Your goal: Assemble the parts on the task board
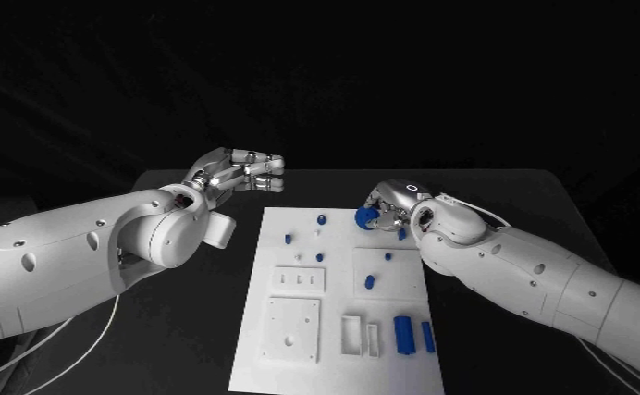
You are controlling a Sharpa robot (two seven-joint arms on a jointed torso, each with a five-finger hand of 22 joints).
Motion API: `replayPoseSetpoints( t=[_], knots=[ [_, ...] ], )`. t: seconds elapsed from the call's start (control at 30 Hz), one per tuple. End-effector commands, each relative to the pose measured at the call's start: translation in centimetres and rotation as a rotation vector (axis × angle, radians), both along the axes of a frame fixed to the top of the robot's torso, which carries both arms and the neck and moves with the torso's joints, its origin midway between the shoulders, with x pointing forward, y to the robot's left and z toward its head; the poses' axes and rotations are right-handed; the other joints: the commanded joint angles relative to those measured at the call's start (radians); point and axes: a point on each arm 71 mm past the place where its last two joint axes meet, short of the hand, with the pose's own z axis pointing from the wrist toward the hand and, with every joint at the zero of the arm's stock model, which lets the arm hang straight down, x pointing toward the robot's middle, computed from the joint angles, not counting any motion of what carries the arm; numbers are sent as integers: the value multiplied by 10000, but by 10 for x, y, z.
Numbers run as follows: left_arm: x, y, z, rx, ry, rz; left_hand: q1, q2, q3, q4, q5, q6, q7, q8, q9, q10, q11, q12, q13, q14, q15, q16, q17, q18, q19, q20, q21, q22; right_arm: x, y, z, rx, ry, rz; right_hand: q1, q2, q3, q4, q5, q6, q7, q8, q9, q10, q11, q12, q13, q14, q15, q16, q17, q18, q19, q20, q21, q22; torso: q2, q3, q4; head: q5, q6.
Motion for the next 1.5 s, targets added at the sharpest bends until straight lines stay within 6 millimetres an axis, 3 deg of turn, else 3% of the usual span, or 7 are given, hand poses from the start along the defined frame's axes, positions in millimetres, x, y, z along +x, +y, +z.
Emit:
replayPoseSetpoints(
  t=[0.03, 0.4, 0.73, 1.0, 1.1, 1.37, 1.5],
  knots=[
    [0, -1, 2, 18, -40, -32, -20, 33, 14, 66, 48, -89, -10, 10, 13, -29, -10, 14, 14, 27, 10, 35, -3, -104, -62, 20, 31, -20, -6, 13, 11, -278, -1024, 435, 8, -72, -41, 118, 48, 332, -45, 28, 4, 33, -61, 29, 14, 22, -30, -6, 3, -44, 608, -59, 41, 701, -14, 2, -5, 33, -32],
    [0, -2, 2, 23, 10, -6, -11, 14, 23, 103, 64, -99, -9, 10, 13, -41, -6, 14, 14, 31, 10, 39, -2, -101, -57, 21, 33, -22, -24, 61, 26, -427, -1814, 1716, 51, -202, -164, 368, 40, 296, -44, 26, 1, 4, -46, -64, -40, 23, -23, -56, -27, -73, 614, -55, 177, 737, 1, -23, 12, 198, -11],
    [0, -7, 2, 15, 34, -97, 57, 3, 50, 78, 71, -90, -9, 12, 14, -37, -10, 14, 13, 33, 5, 38, -3, -99, -55, 17, 38, -21, -24, 91, 17, -674, -1803, 2197, 81, -193, -200, 435, 69, 321, -48, 30, 4, 2, -43, -73, -49, 22, -30, -81, -47, -70, 613, -57, 165, 740, 23, -29, 67, 287, 16],
    [0, -15, 2, 5, 45, -220, 62, -1, 49, 72, 71, -87, -10, 12, 14, -34, -11, 15, 14, 37, 5, 40, -2, -98, -53, 15, 42, -20, -18, 105, 6, -776, -1593, 2281, 75, -191, -223, 459, 90, 296, -42, 21, -1, -11, -43, -89, -62, 19, -34, -105, -68, -72, 616, -63, 182, 746, 49, -32, 102, 327, 7],
    [0, -18, 2, 1, 42, -277, 64, -10, 48, 57, 71, -97, -7, 9, 13, -42, -7, 13, 13, 41, 3, 40, -3, -98, -53, 13, 48, -19, -16, 109, 2, -784, -1519, 2287, 75, -191, -223, 459, 90, 296, -42, 21, -1, -11, -43, -89, -62, 19, -34, -105, -68, -72, 616, -63, 182, 746, 48, -5, 90, 357, 16],
    [-1, -24, 2, 16, 26, -427, 72, -2, 54, 47, 68, -101, -7, 9, 13, -47, -6, 14, 13, 47, 1, 42, -2, -97, -48, 11, 54, -16, -14, 114, -2, -841, -1482, 2215, 99, -210, -231, 432, 87, 292, -43, 29, 4, -27, -44, -112, -81, 21, -35, -118, -73, -69, 616, -64, 175, 746, 68, -18, 127, 377, 18],
    [-1, -26, 2, 35, 13, -465, 72, -2, 54, 47, 68, -101, -7, 9, 13, -47, -6, 14, 13, 47, 1, 42, -2, -97, -48, 11, 54, -16, -13, 114, -3, -933, -1462, 2190, 107, -217, -232, 423, 91, 291, -41, 26, 2, -33, -43, -125, -92, 18, -34, -127, -80, -69, 614, -62, 158, 743, 55, -16, 89, 410, 3]
  ],
)
